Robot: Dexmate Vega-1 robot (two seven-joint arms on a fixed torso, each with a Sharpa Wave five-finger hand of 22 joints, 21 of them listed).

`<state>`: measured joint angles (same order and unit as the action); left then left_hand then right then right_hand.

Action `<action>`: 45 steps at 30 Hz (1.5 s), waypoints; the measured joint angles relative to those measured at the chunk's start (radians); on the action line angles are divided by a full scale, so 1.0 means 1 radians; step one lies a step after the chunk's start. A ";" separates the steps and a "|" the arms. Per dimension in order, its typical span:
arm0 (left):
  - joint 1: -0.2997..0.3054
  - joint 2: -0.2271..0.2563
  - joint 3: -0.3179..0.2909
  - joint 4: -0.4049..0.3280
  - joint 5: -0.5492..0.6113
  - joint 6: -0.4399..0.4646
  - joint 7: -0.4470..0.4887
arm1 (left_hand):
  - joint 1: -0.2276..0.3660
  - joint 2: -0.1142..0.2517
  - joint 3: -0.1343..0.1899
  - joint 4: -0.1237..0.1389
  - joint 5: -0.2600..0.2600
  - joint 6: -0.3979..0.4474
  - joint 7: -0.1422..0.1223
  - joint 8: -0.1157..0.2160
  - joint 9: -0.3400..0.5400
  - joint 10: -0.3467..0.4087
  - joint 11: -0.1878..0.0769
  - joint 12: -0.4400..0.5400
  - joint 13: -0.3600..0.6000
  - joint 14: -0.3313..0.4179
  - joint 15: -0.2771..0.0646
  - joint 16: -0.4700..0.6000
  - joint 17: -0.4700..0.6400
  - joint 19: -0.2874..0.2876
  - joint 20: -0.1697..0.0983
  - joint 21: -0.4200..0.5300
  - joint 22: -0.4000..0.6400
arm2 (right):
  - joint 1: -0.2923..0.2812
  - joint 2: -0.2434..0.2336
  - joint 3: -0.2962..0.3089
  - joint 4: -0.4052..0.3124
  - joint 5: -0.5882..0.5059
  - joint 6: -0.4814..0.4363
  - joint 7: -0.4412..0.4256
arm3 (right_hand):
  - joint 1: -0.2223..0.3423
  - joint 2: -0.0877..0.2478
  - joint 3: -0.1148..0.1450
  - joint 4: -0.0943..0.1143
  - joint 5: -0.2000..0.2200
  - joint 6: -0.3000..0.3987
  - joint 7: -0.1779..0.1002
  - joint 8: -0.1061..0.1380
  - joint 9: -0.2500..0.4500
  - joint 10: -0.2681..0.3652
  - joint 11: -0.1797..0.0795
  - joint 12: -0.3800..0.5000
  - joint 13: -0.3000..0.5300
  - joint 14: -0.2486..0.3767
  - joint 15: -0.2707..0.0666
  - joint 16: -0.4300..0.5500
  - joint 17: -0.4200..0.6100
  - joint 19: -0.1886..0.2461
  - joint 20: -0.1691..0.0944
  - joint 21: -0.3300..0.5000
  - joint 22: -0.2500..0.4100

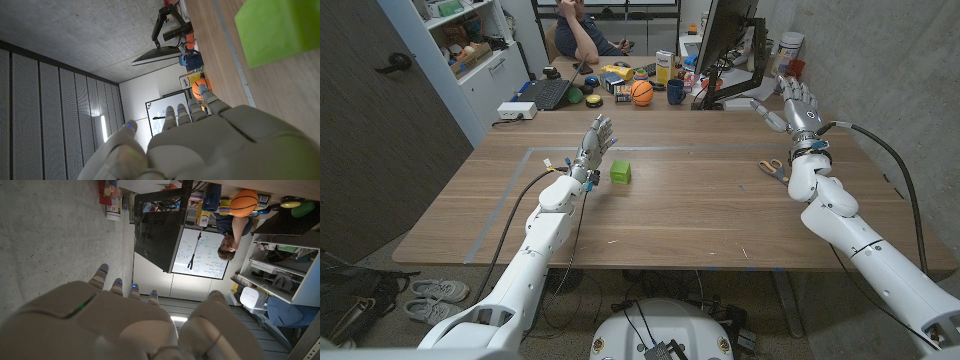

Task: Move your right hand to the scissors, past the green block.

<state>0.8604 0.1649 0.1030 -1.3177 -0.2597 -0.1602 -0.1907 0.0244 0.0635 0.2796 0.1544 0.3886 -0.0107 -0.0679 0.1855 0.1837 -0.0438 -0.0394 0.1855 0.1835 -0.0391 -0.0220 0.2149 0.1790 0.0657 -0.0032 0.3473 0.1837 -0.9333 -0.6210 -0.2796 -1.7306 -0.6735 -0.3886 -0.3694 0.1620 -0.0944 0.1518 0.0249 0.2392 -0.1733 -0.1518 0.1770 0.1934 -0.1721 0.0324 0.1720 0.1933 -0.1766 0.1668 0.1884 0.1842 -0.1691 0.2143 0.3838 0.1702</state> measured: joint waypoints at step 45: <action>0.036 0.007 -0.006 -0.043 -0.001 -0.011 0.002 | 0.000 0.000 -0.012 -0.004 0.003 0.000 0.000 0.000 0.000 0.000 0.000 0.000 0.000 0.000 0.000 0.000 0.000 0.009 0.002 -0.008 0.000 | 0.132 -0.098 -0.231 0.026 -0.026 -0.415 0.423 | 0.408 0.087 -0.049 -0.155 0.190 0.170 -0.064 0.064 -0.007 -0.002 -0.053 0.037 -0.007 0.054 -0.051 0.075 -0.008 0.350 -0.002 -0.095 0.002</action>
<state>0.8968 0.1722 0.0969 -1.3607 -0.2603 -0.1708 -0.1890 0.0244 0.0635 0.2674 0.1503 0.3921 -0.0107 -0.0678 0.1855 0.1836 -0.0438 -0.0394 0.1855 0.1835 -0.0390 -0.0220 0.2149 0.1789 0.0748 -0.0015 0.3398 0.1836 -0.8011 -0.7185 -0.5105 -1.7048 -0.6998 -0.8038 0.0539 0.5703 -0.0077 0.1025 -0.1301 0.4292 -0.0037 -0.2159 0.2407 0.1860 -0.1736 -0.0204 0.2090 0.1859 -0.1224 0.1159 0.2631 0.1766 0.1807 0.2127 0.2885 0.1720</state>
